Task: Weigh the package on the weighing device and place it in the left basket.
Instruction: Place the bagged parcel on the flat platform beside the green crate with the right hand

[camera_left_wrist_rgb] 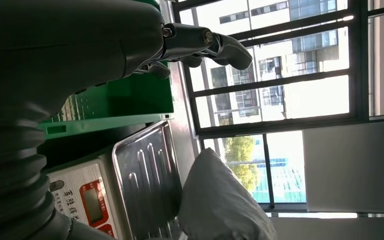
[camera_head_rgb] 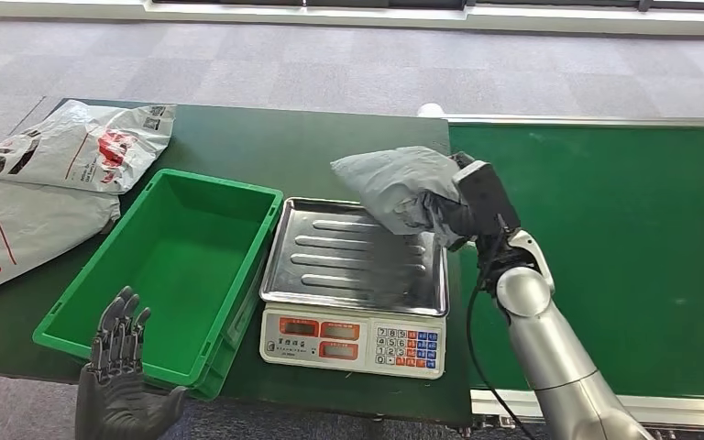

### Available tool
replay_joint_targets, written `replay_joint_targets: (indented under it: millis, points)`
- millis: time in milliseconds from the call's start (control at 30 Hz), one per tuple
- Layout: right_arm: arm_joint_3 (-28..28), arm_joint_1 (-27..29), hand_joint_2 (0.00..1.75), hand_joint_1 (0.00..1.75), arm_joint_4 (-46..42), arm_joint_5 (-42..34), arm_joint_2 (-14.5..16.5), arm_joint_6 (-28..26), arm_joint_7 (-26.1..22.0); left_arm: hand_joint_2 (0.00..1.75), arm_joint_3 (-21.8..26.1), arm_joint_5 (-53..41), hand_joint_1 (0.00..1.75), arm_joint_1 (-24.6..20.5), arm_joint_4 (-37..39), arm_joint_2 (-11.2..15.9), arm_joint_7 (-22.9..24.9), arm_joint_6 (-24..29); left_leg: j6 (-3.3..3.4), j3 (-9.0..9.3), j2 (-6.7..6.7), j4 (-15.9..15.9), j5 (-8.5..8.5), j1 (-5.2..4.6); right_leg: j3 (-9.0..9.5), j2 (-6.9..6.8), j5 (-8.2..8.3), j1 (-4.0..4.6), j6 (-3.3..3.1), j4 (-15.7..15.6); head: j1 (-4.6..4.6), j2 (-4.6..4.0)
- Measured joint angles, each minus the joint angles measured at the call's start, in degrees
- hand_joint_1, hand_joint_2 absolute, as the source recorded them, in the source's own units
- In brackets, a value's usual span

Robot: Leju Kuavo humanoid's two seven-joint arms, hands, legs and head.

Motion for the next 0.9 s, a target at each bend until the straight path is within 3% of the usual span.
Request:
replay_joint_targets:
  millis: [133,367,500,733,900]
  points:
    - [4.0,-1.6,1.75,1.75,2.0,5.0,2.7,3.0,6.9,1.75,-1.8,0.0,0.0,-1.5,1.2,0.7,0.9,-0.1,-0.07,0.0,0.0,0.0,0.05,0.03,-0.01,0.0,0.02,0.05,-0.04,0.0,0.0,0.0]
    - [5.8,-3.0,1.75,1.75,4.7,6.5,4.7,3.8,7.7,1.75,-3.2,0.0,0.0,-2.5,2.3,1.3,1.4,-0.2,-0.08,0.0,0.01,0.0,0.06,0.03,-0.02,0.02,0.06,0.05,-0.07,0.0,0.0,0.0]
    - [6.6,-3.7,1.75,0.03,6.7,9.4,5.9,7.3,8.8,1.75,-3.5,0.0,0.0,-3.1,2.8,1.5,1.8,-0.5,-0.12,0.01,0.02,0.0,0.08,0.03,-0.03,0.06,0.1,0.08,-0.11,0.0,0.0,0.0]
    - [9.2,-4.0,1.75,0.0,13.1,13.4,10.0,10.8,9.1,1.75,-3.5,-0.1,0.0,-4.2,3.4,1.4,3.1,-1.3,-0.22,0.0,0.04,0.0,0.15,0.05,-0.09,0.08,0.16,0.18,-0.22,0.0,0.0,0.0]
    - [9.5,-3.5,1.75,0.0,14.6,7.1,12.0,14.0,2.6,1.75,-3.5,-0.9,0.0,-4.2,3.5,0.8,3.2,-2.1,-0.23,-0.01,0.09,0.0,0.16,0.07,-0.13,0.13,0.19,0.2,-0.25,0.0,0.0,0.0]
